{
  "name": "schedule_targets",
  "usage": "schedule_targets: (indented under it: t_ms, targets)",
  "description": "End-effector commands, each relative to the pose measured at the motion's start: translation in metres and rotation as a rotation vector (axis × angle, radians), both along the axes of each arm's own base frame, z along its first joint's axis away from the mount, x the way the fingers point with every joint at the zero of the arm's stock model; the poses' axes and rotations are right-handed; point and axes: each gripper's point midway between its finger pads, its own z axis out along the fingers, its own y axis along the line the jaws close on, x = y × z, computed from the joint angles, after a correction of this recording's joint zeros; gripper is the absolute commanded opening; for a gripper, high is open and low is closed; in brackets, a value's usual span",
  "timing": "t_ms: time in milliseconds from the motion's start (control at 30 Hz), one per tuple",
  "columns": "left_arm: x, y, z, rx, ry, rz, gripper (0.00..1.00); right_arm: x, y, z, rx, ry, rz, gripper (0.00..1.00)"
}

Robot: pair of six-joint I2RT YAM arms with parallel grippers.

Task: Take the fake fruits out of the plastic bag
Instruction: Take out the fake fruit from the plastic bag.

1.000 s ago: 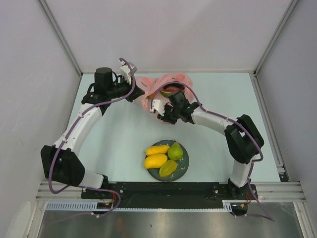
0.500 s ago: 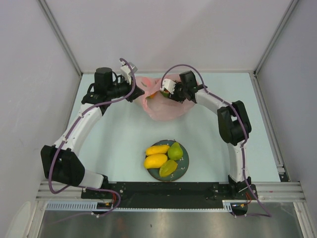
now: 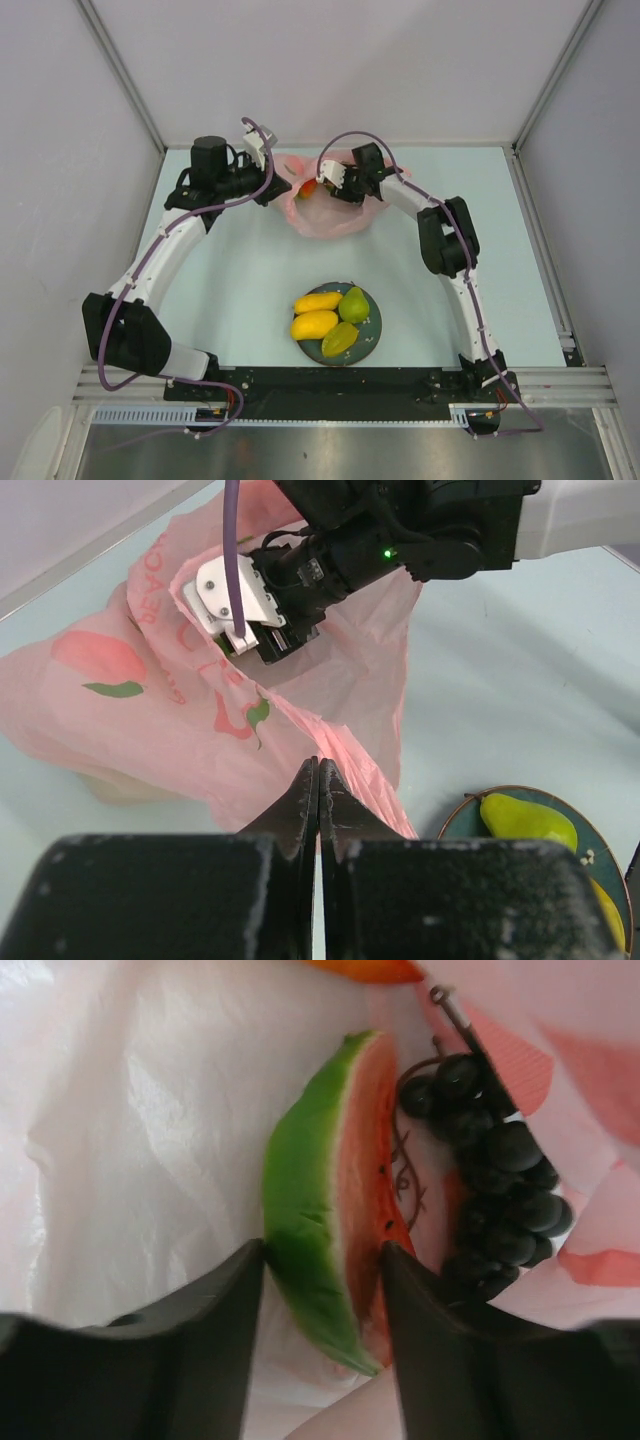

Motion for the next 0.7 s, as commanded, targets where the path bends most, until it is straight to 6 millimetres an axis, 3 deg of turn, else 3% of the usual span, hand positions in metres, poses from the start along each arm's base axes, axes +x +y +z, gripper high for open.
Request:
schedule_targets:
  t_ms: [0,33,100,133,167,200,233,267,300,400,433,667]
  targets:
    - [-0.002,-0.002,0.027,-0.013,-0.089,-0.019,0.00,0.002,-0.007,0.011,0.000,0.020,-0.008,0.46]
    - [-0.002,-0.002,0.027,-0.012,-0.089,-0.020,0.00,-0.003,-0.005,0.013,0.007,0.030,0.007,0.37]
    - [-0.003,-0.003,0.024,-0.016,-0.082,-0.024,0.00,-0.008,-0.003,0.031,0.023,0.004,0.024,0.30]
    - [-0.003,-0.003,0.024,-0.017,-0.081,-0.025,0.00,-0.019,-0.006,0.021,0.013,0.027,0.034,0.22]
    - [-0.003,-0.004,0.022,-0.019,-0.075,-0.026,0.00,-0.025,-0.002,0.024,0.014,0.022,0.044,0.19]
    - [-0.002,-0.003,0.022,-0.021,-0.076,-0.023,0.00,-0.027,0.000,0.047,0.038,-0.029,0.052,0.17]
    - [-0.002,-0.004,0.021,-0.023,-0.072,-0.022,0.00,-0.039,0.000,0.041,0.041,-0.009,0.064,0.13]
    - [-0.002,-0.004,0.020,-0.024,-0.066,-0.024,0.00,-0.046,0.002,0.049,0.055,-0.017,0.072,0.12]
    - [-0.001,-0.005,0.020,-0.027,-0.067,-0.025,0.00,-0.051,0.007,0.074,0.085,-0.058,0.085,0.12]
    - [0.001,-0.007,0.019,-0.038,-0.057,-0.024,0.00,-0.076,0.017,0.089,0.142,-0.035,0.107,0.10]
    - [0.002,-0.007,0.020,-0.042,-0.057,-0.024,0.00,-0.085,0.020,0.108,0.189,-0.037,0.108,0.10]
    - [0.006,-0.011,0.018,-0.066,-0.034,-0.029,0.00,-0.125,0.039,0.145,0.331,0.042,0.112,0.11]
